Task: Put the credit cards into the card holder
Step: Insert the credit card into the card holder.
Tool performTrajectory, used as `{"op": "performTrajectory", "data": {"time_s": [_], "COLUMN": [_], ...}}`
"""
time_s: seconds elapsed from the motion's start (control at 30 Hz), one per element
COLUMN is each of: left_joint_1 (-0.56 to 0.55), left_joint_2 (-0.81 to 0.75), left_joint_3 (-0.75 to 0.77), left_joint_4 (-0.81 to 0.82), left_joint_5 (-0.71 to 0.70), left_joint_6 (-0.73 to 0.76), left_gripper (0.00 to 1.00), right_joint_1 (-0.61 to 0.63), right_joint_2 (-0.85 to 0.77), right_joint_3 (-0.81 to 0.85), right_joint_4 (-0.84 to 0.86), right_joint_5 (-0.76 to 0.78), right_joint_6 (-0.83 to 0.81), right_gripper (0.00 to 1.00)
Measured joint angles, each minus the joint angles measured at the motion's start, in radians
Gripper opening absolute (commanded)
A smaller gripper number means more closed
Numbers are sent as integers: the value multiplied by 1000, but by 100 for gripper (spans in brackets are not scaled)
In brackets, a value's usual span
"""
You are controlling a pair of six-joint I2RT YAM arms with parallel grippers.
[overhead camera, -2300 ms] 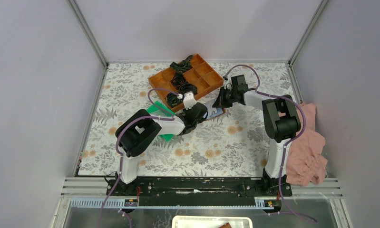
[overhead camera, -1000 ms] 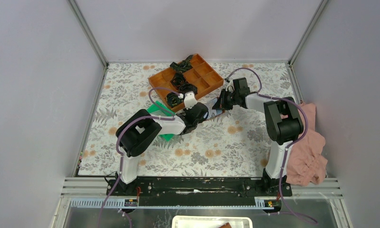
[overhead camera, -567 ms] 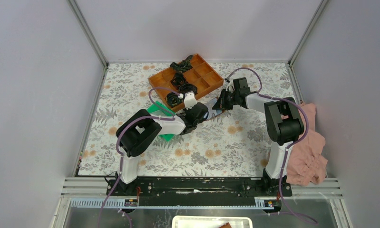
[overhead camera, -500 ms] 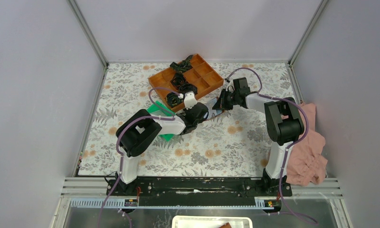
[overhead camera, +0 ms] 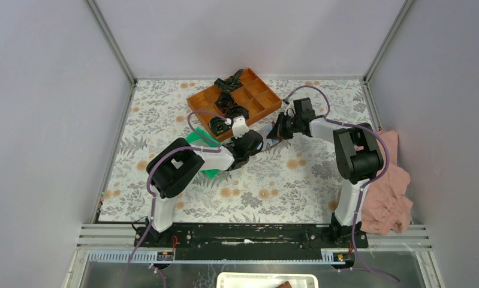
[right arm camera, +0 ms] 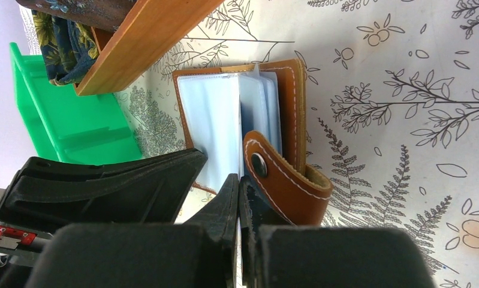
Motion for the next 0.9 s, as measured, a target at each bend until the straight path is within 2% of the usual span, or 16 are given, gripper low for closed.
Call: {"op": "performTrajectory", "data": {"time_s": [0.9], "left_joint_1": [-2], "left_joint_2": [1], "left_joint_3": [0], "left_joint_4": [0], "left_joint_5": [-6], "left_joint_6": [0], "left_gripper": [10], "right_joint_1": [3], "right_joint_2": [-25], "right_joint_3": [9], "right_joint_4": [24], "right_joint_5": [-25], "right_joint_6": [28], "right_gripper": [0]}}
